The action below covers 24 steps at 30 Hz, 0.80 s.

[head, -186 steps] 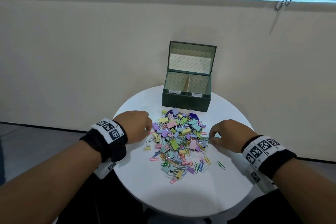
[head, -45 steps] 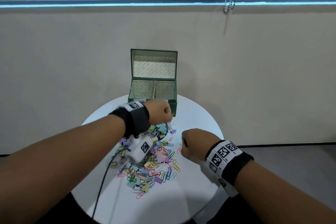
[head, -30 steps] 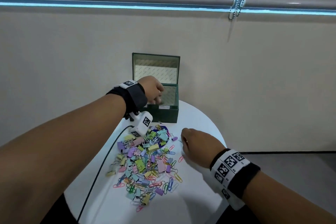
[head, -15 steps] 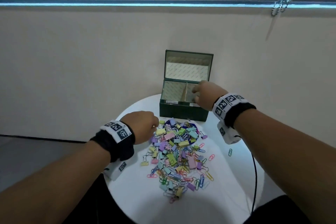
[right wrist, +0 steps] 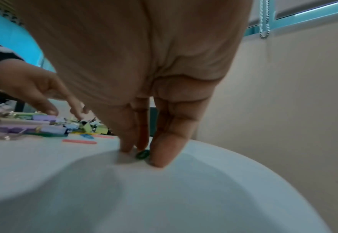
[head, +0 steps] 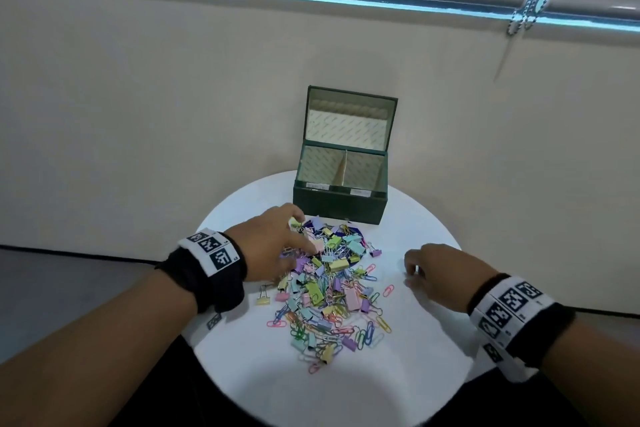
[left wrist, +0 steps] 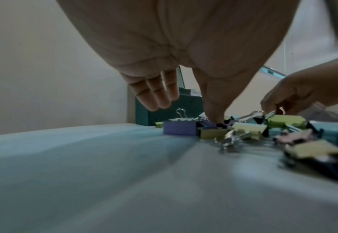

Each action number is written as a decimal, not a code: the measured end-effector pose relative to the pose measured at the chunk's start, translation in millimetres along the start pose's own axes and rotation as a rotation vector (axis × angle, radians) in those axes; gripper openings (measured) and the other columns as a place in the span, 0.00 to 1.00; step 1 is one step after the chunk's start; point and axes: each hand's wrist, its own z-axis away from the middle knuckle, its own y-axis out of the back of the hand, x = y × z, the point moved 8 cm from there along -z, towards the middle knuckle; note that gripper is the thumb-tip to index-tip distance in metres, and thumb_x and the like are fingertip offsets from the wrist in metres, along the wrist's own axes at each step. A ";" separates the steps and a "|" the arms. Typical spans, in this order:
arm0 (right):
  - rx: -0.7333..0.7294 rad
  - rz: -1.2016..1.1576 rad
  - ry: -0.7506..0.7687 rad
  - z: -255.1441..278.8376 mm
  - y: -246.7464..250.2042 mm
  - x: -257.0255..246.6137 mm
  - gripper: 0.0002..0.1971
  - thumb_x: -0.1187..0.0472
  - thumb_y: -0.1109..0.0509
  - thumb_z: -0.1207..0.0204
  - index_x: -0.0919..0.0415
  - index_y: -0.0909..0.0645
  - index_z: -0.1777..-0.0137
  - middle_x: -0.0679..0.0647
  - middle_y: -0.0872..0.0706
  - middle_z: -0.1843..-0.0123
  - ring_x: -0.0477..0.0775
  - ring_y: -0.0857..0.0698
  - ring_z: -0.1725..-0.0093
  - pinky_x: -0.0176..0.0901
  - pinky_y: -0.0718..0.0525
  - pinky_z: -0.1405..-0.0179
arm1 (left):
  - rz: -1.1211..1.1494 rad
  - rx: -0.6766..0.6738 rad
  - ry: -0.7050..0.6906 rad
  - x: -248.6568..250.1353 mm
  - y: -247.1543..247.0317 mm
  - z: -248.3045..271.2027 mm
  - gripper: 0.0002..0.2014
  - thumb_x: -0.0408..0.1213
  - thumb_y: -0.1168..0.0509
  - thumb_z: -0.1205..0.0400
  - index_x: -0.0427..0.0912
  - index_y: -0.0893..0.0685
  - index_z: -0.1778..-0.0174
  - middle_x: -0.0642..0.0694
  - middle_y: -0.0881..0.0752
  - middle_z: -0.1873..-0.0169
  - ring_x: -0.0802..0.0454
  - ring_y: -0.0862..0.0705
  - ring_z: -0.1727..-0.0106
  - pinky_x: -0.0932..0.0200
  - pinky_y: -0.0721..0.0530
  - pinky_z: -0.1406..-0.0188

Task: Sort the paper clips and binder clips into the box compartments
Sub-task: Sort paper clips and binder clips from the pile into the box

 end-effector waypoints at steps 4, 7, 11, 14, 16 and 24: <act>0.047 -0.007 0.071 -0.8 2.0 -10.4 0.07 0.56 0.39 0.19 0.50 0.20 0.49 0.47 0.20 0.56 0.52 0.20 0.58 0.41 0.26 0.62 | -0.034 0.103 0.040 -4.3 8.7 3.0 0.12 0.50 0.32 0.18 0.69 0.19 0.40 0.56 0.38 0.27 0.56 0.22 0.41 0.51 0.18 0.38; 0.040 -0.050 0.067 -3.5 4.3 -14.8 0.05 0.60 0.38 0.24 0.49 0.22 0.55 0.44 0.17 0.60 0.50 0.18 0.59 0.40 0.23 0.63 | 0.019 0.136 0.010 3.5 12.2 10.3 0.06 0.49 0.30 0.21 0.64 0.17 0.50 0.61 0.30 0.39 0.58 0.22 0.43 0.52 0.18 0.42; -0.018 -0.149 -0.001 -11.7 2.4 -8.4 0.05 0.60 0.36 0.32 0.47 0.27 0.61 0.41 0.17 0.61 0.44 0.19 0.59 0.36 0.23 0.63 | 0.036 0.040 -0.059 24.0 3.2 24.3 0.04 0.51 0.32 0.26 0.57 0.16 0.61 0.61 0.26 0.51 0.62 0.23 0.49 0.53 0.17 0.46; -0.076 -0.212 -0.030 -12.4 1.6 -6.1 0.09 0.61 0.36 0.35 0.47 0.25 0.58 0.41 0.16 0.59 0.43 0.19 0.58 0.36 0.23 0.64 | 0.026 0.009 -0.101 37.0 0.0 36.3 0.08 0.55 0.34 0.27 0.56 0.16 0.62 0.59 0.24 0.56 0.62 0.22 0.54 0.51 0.16 0.52; -0.095 -0.216 -0.029 -10.6 0.1 -7.4 0.10 0.62 0.37 0.36 0.47 0.25 0.57 0.41 0.15 0.58 0.42 0.19 0.58 0.36 0.23 0.65 | 0.007 -0.025 -0.105 40.4 -4.1 42.9 0.11 0.58 0.32 0.28 0.56 0.16 0.63 0.59 0.23 0.59 0.63 0.22 0.57 0.54 0.16 0.56; 0.122 -0.373 0.104 -1.2 20.1 -13.1 0.06 0.64 0.32 0.30 0.51 0.21 0.63 0.46 0.15 0.57 0.51 0.15 0.55 0.43 0.16 0.53 | -0.039 -0.104 -0.073 34.6 -13.1 48.9 0.07 0.55 0.30 0.24 0.59 0.15 0.55 0.62 0.15 0.60 0.64 0.19 0.58 0.61 0.17 0.55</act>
